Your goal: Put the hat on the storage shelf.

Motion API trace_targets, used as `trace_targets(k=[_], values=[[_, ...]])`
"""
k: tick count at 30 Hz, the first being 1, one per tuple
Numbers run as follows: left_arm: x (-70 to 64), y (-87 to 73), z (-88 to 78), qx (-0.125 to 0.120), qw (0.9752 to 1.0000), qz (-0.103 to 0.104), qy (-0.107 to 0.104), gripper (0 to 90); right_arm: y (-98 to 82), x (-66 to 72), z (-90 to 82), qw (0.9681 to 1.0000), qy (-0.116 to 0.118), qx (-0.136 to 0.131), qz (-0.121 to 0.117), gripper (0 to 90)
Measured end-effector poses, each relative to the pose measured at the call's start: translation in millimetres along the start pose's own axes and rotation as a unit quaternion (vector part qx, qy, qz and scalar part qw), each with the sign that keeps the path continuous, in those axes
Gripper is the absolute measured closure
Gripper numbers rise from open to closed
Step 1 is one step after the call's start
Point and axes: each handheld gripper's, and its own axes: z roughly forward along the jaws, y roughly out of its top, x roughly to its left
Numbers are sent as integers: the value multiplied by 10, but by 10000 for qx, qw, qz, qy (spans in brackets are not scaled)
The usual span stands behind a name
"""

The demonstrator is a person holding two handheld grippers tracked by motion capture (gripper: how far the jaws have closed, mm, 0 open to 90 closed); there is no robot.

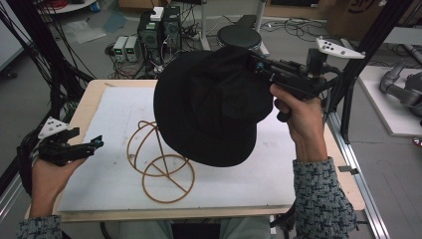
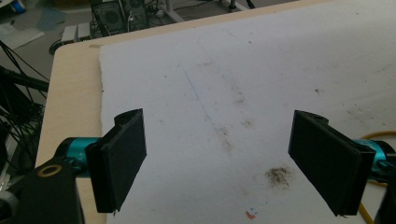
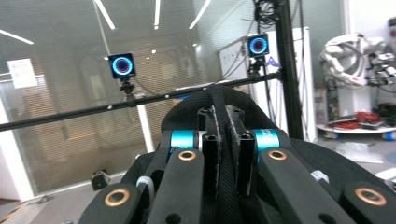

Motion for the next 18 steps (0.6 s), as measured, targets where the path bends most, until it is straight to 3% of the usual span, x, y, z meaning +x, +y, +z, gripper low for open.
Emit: trace_targets(k=[9, 18], values=[[19, -11, -8, 6, 10000, -20, -12, 193, 38, 110, 256, 9994, 324, 90, -93, 865], [33, -14, -16, 8, 10000, -39, 2, 194, -34, 144, 476, 9975, 656, 277, 6, 863]])
